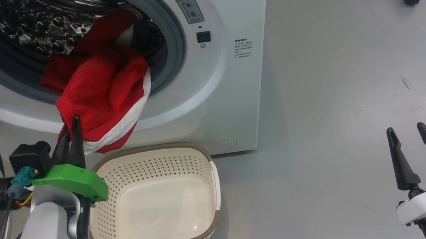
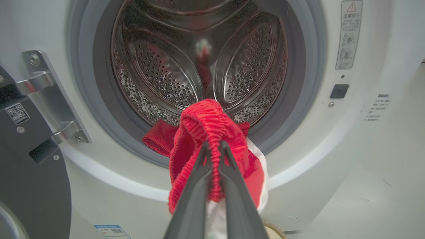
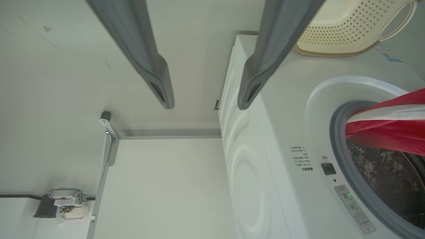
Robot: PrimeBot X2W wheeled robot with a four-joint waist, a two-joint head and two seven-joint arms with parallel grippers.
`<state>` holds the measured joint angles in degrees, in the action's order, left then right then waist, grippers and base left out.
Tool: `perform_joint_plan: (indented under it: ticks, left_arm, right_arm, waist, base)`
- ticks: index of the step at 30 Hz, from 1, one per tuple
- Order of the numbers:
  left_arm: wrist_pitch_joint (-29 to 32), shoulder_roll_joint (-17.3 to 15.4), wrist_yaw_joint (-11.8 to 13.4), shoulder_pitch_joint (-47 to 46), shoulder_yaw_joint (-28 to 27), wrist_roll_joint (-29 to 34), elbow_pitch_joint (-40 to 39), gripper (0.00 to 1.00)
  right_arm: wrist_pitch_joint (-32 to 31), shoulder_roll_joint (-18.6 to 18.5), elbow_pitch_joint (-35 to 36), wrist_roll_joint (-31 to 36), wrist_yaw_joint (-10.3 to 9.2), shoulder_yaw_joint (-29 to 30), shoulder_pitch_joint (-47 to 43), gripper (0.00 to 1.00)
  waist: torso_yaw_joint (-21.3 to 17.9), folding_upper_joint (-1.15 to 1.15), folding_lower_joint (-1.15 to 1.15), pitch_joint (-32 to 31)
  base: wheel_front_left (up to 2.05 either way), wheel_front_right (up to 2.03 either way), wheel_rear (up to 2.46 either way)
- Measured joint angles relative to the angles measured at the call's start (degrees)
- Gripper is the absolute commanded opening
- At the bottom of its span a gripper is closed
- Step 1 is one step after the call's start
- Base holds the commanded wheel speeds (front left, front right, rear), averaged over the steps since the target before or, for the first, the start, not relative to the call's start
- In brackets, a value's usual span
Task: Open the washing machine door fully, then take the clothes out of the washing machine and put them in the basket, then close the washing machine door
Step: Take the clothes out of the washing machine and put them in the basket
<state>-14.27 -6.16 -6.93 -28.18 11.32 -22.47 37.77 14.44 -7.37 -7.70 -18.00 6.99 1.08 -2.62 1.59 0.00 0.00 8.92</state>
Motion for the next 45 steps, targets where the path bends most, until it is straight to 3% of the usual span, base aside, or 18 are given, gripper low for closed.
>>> perform_joint_plan:
  ticks: [17,30,45]
  left_arm:
    - [-0.19,-0.51,-0.01,3.26,-4.61,4.12,-21.23,0.0]
    - [-0.19,-0.09,-0.01,11.59,-1.91,4.42,-19.13,0.0]
    - [-0.19,-0.08,-0.01,12.38,0.57,4.61,-13.82,0.0]
  right_arm:
    - [0.0,0.6,0.75,0.02,0.0,-1.16,-1.52,1.0]
    - [0.0,0.64,0.87,0.1,0.0,-2.89,-1.52,1.0]
    - [0.01,0.2,1.81,0.08,0.0,-3.63,-0.47,1.0]
  waist:
    - [4.51,0.0,0.0,-2.97]
    - [3.58,0.0,0.0,-2.74]
    - [-0.44,0.0,0.0,1.06]
  base:
    - [0.0,0.0,0.0]
    - [0.0,0.0,0.0]
    - [0.0,0.0,0.0]
